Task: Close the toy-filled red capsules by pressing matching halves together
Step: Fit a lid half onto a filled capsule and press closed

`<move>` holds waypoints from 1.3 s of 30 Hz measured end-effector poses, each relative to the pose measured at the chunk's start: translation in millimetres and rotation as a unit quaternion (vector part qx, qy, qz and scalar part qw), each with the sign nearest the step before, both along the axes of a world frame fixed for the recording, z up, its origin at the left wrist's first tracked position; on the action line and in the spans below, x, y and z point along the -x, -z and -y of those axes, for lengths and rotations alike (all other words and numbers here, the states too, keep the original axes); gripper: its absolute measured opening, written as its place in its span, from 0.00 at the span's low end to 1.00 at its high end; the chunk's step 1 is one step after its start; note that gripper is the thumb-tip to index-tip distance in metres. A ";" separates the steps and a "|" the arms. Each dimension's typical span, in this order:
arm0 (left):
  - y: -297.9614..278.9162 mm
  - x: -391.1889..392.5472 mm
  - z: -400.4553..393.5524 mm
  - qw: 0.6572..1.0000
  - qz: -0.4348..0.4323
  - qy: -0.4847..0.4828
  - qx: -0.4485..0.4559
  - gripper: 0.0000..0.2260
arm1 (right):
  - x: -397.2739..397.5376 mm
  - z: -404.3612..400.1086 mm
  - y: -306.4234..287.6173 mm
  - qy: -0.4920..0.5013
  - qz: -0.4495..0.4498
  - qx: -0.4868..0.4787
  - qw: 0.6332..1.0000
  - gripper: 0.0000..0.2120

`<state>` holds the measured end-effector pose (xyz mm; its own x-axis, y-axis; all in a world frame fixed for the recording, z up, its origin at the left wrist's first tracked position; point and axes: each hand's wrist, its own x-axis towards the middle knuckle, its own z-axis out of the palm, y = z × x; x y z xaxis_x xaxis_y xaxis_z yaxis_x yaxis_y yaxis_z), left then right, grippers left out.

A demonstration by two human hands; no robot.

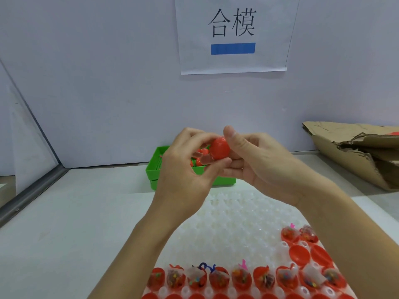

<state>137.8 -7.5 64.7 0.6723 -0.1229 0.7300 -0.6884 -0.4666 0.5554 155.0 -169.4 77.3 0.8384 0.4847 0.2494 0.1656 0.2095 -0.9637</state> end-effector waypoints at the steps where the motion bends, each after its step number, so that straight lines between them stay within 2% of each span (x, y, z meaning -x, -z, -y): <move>1: -0.1 -0.3 0.1 1.000 -0.007 -0.006 0.013 0.12 | 0.1 0.1 -0.4 0.003 -0.005 0.006 1.000 0.28; 4: -0.4 -2.2 -1.4 0.996 -0.045 -0.023 0.077 0.12 | 1.4 1.2 -1.3 0.055 0.004 0.046 0.997 0.23; 6: 0.5 -3.8 -2.9 0.993 -0.055 -0.051 0.089 0.11 | 2.4 0.0 -0.8 0.117 0.018 0.078 0.990 0.22; 9: 3.1 -5.7 -3.7 0.991 -0.051 -0.102 0.074 0.08 | 3.6 -9.3 2.5 0.188 0.034 0.126 0.974 0.18; 13: 7.8 -7.0 -2.8 0.988 -0.040 -0.147 0.029 0.11 | 9.2 -28.7 9.7 0.288 0.088 0.183 0.936 0.11; 17: 11.7 -9.3 -4.0 0.983 -0.026 -0.180 -0.024 0.10 | 13.5 -38.4 14.7 0.303 0.101 0.194 0.927 0.13; 21: 12.3 -8.7 -2.2 0.989 -0.052 -0.128 -0.047 0.13 | 8.6 -29.3 15.2 0.310 0.040 0.170 0.934 0.08; 24: 12.3 -8.4 -3.7 0.989 -0.071 -0.111 -0.067 0.21 | -4.8 -10.3 13.5 0.294 -0.026 0.097 0.950 0.07; 27: 12.5 -9.8 -6.2 0.988 -0.084 -0.112 -0.069 0.24 | -27.8 19.5 13.5 0.297 -0.126 -0.041 0.946 0.10; 30: 13.3 -10.6 -7.1 0.988 -0.090 -0.109 -0.069 0.27 | -55.6 55.6 18.3 0.363 -0.194 -0.185 0.893 0.08; 32: 14.1 -10.8 -7.2 0.987 -0.092 -0.109 -0.068 0.29 | -74.6 79.2 22.4 0.416 -0.205 -0.252 0.850 0.08; 34: 14.5 -11.0 -6.9 0.987 -0.095 -0.108 -0.065 0.29 | -90.7 98.7 24.8 0.454 -0.208 -0.299 0.813 0.08; 36: 15.0 -11.5 -7.4 0.987 -0.097 -0.110 -0.061 0.30 | -104.5 114.0 24.0 0.470 -0.211 -0.330 0.791 0.07; 39: 15.2 -12.9 -8.2 0.986 -0.097 -0.117 -0.065 0.31 | -124.8 134.7 17.0 0.475 -0.203 -0.399 0.758 0.11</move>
<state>150.7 0.8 49.5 0.8189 -0.0318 0.5730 -0.4400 -0.6758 0.5913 279.8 -304.1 60.3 0.8005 -0.5550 -0.2263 0.3307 0.7239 -0.6055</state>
